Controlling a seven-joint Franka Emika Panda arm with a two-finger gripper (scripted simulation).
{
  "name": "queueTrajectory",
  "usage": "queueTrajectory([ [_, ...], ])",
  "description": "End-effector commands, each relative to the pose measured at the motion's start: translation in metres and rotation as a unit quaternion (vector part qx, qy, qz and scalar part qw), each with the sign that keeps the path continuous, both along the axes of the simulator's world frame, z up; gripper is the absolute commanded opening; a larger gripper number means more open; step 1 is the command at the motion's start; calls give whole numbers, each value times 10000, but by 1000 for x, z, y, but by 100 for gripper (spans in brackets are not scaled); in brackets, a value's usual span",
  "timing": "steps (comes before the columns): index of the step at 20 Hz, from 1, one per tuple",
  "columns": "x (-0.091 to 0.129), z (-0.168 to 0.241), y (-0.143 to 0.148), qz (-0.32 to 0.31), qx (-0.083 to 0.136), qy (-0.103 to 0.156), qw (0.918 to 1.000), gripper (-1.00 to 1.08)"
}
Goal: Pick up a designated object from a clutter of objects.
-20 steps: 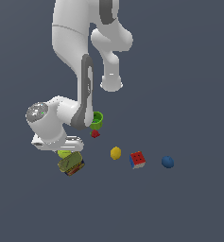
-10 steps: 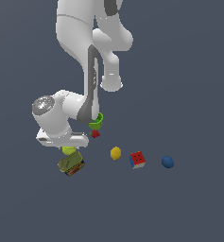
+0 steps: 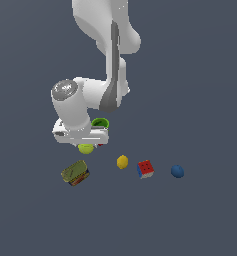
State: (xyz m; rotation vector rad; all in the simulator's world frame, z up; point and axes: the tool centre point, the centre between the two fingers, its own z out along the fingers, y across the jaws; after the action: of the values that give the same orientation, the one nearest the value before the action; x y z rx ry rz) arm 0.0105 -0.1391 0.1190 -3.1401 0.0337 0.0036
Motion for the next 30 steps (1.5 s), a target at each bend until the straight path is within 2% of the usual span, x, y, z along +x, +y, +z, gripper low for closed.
queueTrajectory([
  [1, -7, 19, 21, 2, -2, -10, 10000, -100],
  [22, -68, 185, 212, -1, -32, -12, 10000, -100],
  [30, -82, 232, 266, 1, -16, -11, 10000, -100],
])
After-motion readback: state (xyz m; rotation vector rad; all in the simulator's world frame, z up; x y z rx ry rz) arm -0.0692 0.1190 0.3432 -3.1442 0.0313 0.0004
